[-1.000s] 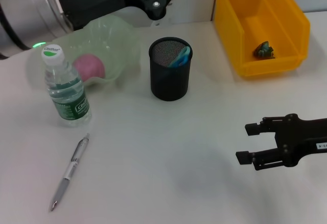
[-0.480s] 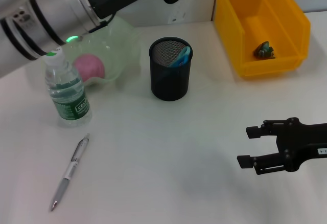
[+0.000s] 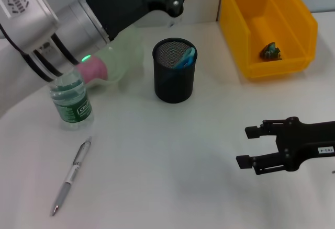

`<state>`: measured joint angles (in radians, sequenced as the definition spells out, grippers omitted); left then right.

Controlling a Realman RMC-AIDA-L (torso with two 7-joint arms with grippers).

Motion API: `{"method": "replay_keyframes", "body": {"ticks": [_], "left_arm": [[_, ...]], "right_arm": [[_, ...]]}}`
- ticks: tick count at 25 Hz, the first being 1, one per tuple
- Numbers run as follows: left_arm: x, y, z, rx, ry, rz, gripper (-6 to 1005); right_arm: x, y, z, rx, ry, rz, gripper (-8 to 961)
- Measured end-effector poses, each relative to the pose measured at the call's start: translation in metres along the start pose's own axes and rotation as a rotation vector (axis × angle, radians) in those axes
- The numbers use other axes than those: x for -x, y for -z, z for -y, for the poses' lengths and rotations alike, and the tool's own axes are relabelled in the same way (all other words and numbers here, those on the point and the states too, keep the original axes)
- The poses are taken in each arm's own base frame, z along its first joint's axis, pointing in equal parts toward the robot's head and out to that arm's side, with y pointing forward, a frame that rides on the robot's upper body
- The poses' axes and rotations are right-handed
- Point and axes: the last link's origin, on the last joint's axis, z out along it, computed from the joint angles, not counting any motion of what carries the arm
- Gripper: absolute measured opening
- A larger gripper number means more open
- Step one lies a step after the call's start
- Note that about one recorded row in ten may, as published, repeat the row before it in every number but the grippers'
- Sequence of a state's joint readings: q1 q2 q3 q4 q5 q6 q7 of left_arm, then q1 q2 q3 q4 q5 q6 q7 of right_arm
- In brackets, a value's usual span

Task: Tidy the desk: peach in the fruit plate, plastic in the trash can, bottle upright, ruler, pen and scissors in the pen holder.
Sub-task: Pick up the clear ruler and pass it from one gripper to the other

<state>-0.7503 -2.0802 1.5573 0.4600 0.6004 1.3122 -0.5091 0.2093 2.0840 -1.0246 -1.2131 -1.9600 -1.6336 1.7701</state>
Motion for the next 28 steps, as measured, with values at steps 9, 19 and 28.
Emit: {"method": "replay_keyframes", "body": {"ticks": [9, 19, 28], "left_arm": [[0.016, 0.017, -0.003, -0.038, -0.004, 0.057, 12], [0.011, 0.028, -0.006, -0.042, 0.042, 0.015, 13], [-0.001, 0.041, -0.004, -0.030, 0.149, -0.014, 12]], "right_arm": [[0.014, -0.016, 0.003, 0.046, 0.018, 0.011, 846], [0.014, -0.020, 0.007, 0.016, 0.038, 0.024, 845], [0.006, 0.038, 0.012, -0.116, 0.048, 0.256, 846]]}}
